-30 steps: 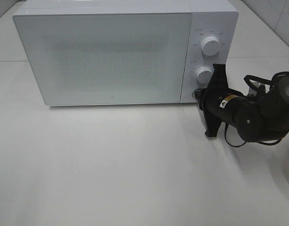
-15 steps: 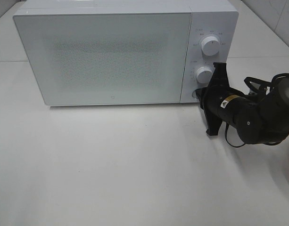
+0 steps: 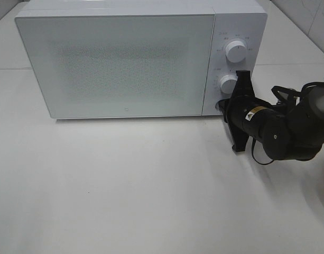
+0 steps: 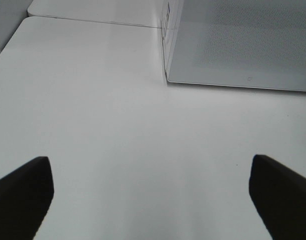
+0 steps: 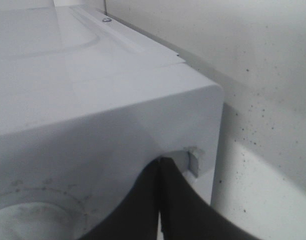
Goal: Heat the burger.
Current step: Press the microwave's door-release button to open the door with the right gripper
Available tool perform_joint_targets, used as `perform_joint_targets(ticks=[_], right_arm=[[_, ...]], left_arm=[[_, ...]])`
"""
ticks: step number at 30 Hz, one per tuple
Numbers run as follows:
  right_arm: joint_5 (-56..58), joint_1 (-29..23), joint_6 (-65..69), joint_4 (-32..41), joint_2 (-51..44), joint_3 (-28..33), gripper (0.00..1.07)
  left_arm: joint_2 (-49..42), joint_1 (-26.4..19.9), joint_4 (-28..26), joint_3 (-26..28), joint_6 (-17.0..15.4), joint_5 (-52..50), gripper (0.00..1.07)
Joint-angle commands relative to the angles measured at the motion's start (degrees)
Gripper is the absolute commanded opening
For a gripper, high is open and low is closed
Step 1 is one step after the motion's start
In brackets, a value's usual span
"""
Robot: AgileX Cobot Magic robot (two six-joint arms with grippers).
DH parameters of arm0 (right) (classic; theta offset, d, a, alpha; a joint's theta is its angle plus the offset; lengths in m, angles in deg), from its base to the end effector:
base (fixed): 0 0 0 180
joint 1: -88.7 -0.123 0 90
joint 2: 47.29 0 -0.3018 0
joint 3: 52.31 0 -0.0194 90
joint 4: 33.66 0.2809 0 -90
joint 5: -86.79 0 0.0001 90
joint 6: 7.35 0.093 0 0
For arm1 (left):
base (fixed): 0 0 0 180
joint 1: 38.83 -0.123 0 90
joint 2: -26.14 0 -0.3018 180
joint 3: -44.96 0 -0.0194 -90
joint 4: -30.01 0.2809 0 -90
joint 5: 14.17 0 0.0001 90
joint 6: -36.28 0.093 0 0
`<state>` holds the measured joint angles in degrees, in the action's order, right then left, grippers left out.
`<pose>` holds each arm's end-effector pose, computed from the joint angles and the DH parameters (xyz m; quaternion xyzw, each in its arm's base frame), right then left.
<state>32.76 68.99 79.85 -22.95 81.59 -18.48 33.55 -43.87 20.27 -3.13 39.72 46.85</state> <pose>0.3608 0.1144 0.0652 0.5230 0.6235 0.4488 0.3692 0.0049 -0.0134 0.2964 -0.0077 0.8473 -0.0458 0.5290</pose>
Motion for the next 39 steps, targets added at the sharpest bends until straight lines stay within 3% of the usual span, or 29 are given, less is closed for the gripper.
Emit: perform_joint_targets(ticks=[1,8,26,34,39], right_arm=[[-15.24,2.35,-1.95,4.64,-1.32,-5.84,0.00],[-18.62,3.38,-2.86,7.79,-0.74,-9.00,0.00],[-15.07,3.50,-2.46,4.24,-0.80,-9.28,0.00],[-8.65,2.12,-0.06,3.27,-2.35,-4.98,0.00],[-0.80,1.55,1.72,-1.03,-4.41,-0.74,0.00]], left_arm=[[-0.06,-0.06,-0.57,0.00,0.00,0.23,1.00],[-0.06,-0.06,-0.57,0.00,0.00,0.23,1.00],[-0.06,-0.06,-0.57,0.00,0.00,0.23,1.00],[-0.06,-0.06,-0.57,0.00,0.00,0.23,1.00],[-0.06,-0.06,-0.57,0.00,0.00,0.23,1.00]])
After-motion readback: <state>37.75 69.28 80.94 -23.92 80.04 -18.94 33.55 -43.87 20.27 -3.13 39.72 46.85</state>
